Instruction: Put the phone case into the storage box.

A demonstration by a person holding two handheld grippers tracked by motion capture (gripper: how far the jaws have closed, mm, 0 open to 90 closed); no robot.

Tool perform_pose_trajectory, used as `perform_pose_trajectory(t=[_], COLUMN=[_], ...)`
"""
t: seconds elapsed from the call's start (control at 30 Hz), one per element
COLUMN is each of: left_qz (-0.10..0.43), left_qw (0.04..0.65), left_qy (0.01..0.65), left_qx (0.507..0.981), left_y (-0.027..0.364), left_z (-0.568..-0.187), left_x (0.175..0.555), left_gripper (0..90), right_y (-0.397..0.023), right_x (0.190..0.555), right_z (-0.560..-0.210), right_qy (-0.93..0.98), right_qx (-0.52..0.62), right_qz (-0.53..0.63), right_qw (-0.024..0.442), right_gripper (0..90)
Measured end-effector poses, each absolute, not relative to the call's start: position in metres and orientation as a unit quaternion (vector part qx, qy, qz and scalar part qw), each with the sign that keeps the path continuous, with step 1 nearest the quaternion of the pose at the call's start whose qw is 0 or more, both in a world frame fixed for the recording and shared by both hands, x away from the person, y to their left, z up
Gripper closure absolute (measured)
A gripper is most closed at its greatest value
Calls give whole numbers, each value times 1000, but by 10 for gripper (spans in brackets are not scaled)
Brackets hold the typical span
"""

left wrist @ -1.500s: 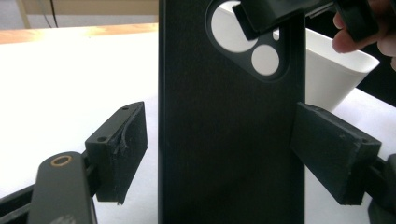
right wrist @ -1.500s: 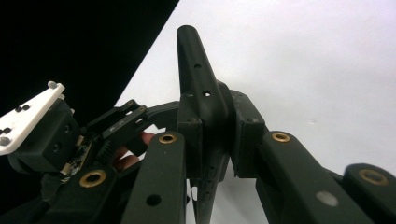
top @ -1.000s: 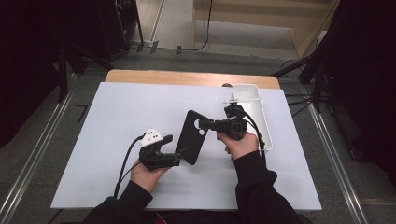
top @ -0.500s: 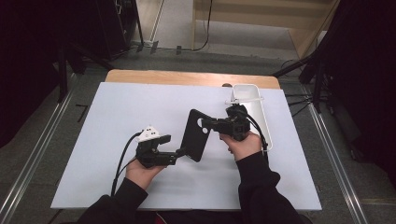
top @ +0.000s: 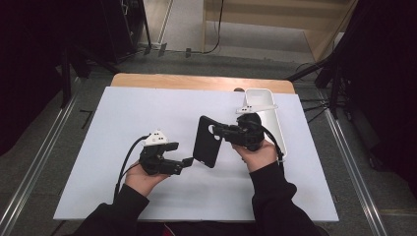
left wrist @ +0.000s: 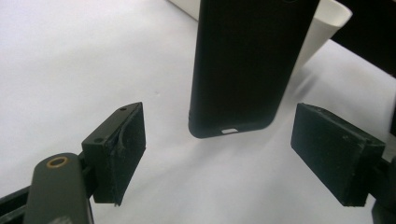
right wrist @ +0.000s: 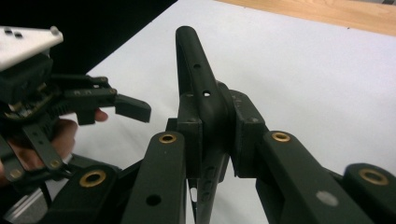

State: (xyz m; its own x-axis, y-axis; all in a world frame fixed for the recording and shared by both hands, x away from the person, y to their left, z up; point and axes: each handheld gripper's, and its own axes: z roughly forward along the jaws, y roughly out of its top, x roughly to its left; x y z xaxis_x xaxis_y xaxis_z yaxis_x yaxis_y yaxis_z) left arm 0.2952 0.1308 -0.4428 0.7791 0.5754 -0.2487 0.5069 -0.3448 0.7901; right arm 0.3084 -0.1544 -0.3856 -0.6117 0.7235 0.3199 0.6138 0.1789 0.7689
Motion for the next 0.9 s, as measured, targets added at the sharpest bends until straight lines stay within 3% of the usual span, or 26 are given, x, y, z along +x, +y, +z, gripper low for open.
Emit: perform_pose_trajectory(t=[0.27,0.5,0.7,0.8,0.9], left_qz=[7,-32,-34,-53,-57], left_qw=[454,446,438,443,445], left_qy=[334,311,299,302,296], left_qx=[826,839,847,842,843], left_y=[139,141,140,142,143], left_z=[-437,-434,-426,-424,-423], left_x=[303,306,308,312,313], left_gripper=[177,180,184,258,263], right_y=[-154,-158,-160,-162,-164], right_x=[308,313,317,320,321], right_z=[-386,-387,-386,-385,-384], right_qy=[784,798,812,814,818], right_qx=[405,367,334,324,314], right_qz=[466,476,478,483,482], right_qw=[68,40,25,17,8], right_gripper=[750,750,750,750,750])
